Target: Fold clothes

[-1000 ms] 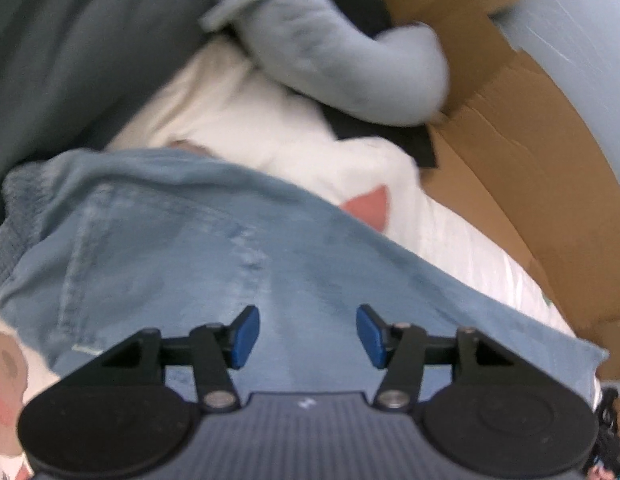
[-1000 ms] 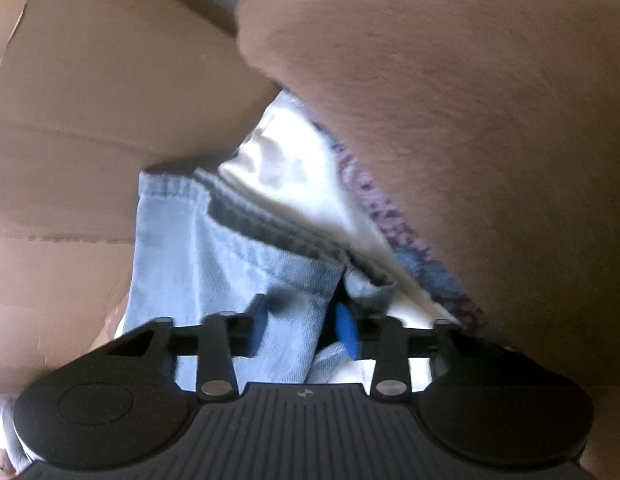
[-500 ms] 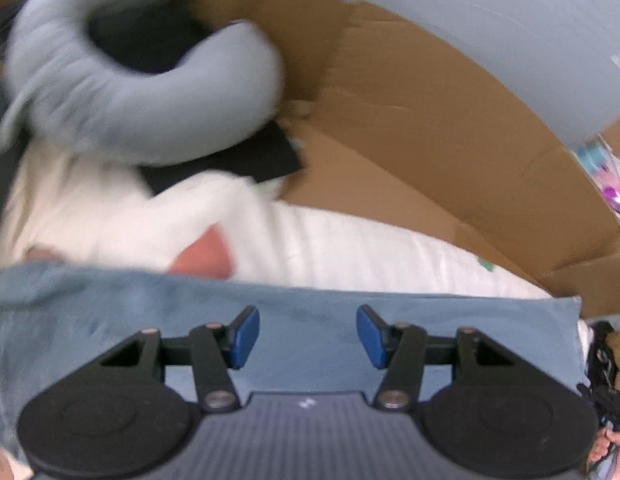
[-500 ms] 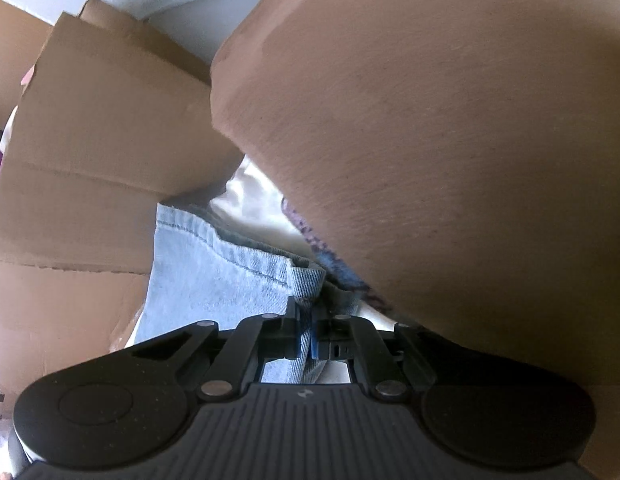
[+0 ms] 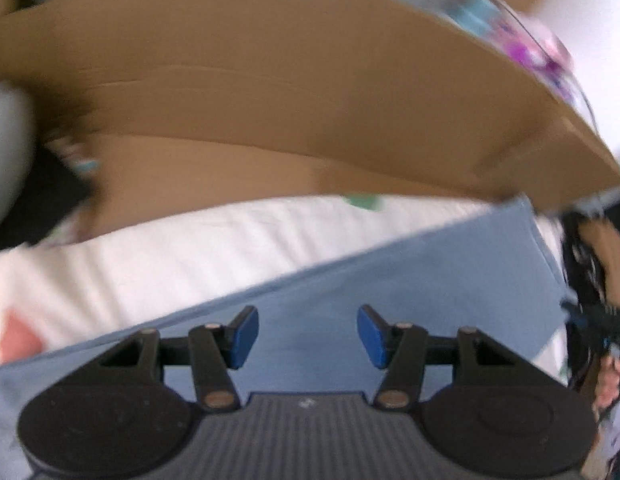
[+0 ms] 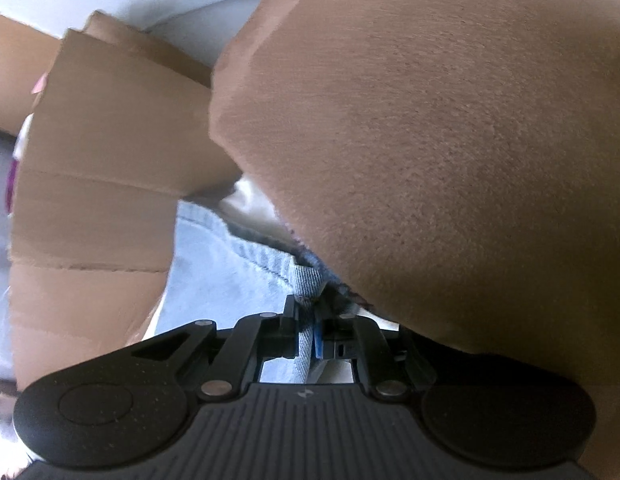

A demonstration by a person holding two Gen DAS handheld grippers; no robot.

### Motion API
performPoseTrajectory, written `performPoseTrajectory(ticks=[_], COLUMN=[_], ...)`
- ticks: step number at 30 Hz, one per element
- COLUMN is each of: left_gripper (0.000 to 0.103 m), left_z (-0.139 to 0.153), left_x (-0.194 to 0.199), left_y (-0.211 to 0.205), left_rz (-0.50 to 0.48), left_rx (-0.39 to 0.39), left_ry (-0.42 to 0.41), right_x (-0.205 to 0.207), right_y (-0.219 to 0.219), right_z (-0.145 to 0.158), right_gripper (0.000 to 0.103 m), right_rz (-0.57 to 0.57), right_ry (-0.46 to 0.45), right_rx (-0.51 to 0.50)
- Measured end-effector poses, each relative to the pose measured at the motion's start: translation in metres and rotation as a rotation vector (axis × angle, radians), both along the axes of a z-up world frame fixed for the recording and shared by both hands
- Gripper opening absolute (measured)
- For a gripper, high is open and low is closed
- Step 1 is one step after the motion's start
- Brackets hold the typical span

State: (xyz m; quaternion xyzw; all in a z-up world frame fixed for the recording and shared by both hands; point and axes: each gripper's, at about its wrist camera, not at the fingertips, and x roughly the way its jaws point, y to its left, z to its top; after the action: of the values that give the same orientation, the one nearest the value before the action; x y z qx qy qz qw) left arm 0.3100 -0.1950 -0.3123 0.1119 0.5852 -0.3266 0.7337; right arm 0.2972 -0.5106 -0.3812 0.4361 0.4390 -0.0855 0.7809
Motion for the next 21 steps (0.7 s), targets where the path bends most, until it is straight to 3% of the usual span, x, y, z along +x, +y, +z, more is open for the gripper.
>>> performPoseTrajectory(ticks=[3, 5, 6, 14, 16, 21], left_gripper=[0.058, 0.059, 0.059, 0.062, 0.062, 0.063], left_z=[-0.011, -0.015, -0.016, -0.039, -0.049, -0.057], left_x=[-0.023, -0.04, -0.048, -0.089, -0.102, -0.125], left_y=[-0.034, -0.053, -0.062, -0.125, -0.141, -0.161], left_rz=[-0.105, -0.195, -0.232, -0.464, -0.522, -0.598], left_rx=[0.007, 0.024, 0.028, -0.018, -0.026, -0.089], left_ry=[0.017, 0.009, 0.009, 0.046, 0.053, 0.1], right_x=[-0.005, -0.005, -0.004, 0.0, 0.006, 0.022], right_y=[0.002, 0.005, 0.006, 0.012, 0.018, 0.034], right_z=[-0.001, 0.0, 0.001, 0.019, 0.024, 0.039], right_gripper=[0.02, 0.037, 0.04, 0.041, 0.045, 0.044], right_rz=[0.052, 0.102, 0.128, 0.208, 0.235, 0.251], right_ry=[-0.028, -0.037, -0.041, -0.03, -0.006, 0.103], right_rx=[0.008, 0.004, -0.002, -0.038, -0.07, -0.133])
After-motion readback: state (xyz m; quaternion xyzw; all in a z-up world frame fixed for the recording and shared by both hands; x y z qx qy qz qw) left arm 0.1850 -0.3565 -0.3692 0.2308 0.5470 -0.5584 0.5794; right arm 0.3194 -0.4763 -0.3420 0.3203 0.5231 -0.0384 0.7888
